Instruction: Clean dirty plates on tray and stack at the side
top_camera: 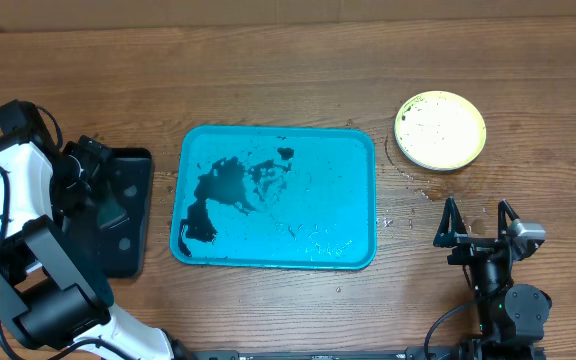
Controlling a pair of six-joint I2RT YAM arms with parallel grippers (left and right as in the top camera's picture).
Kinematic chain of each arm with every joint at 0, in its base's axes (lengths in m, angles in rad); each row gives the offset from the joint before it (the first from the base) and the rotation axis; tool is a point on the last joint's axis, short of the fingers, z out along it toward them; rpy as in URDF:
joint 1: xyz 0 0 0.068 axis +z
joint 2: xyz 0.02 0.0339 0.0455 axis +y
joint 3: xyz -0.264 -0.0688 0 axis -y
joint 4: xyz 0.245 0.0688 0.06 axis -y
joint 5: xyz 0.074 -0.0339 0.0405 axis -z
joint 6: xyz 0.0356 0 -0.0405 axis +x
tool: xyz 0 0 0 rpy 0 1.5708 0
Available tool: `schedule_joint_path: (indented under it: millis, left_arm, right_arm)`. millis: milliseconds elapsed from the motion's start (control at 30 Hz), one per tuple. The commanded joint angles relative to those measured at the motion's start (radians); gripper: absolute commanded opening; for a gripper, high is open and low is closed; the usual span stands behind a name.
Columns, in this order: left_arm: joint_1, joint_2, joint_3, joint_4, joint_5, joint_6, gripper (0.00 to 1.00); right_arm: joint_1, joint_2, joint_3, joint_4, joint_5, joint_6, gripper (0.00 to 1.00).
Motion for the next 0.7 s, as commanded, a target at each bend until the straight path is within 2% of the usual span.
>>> schedule_joint_path:
  millis: [0,500,667]
  left_arm:
    - [-0.008,0.008,0.018,0.001,0.003,0.001,1.0]
    - [-0.008,0.008,0.018,-0.002,0.002,0.002,1.0]
    - [-0.008,0.011,0.018,-0.059,0.024,0.028,1.0]
  right_arm:
    - [-0.006,-0.008,-0.011,0.006,0.012,-0.008,1.0]
    - [-0.006,-0.008,-0.011,0.006,0.012,-0.008,1.0]
    - [-0.006,-0.008,-0.011,0.006,0.012,-0.008,1.0]
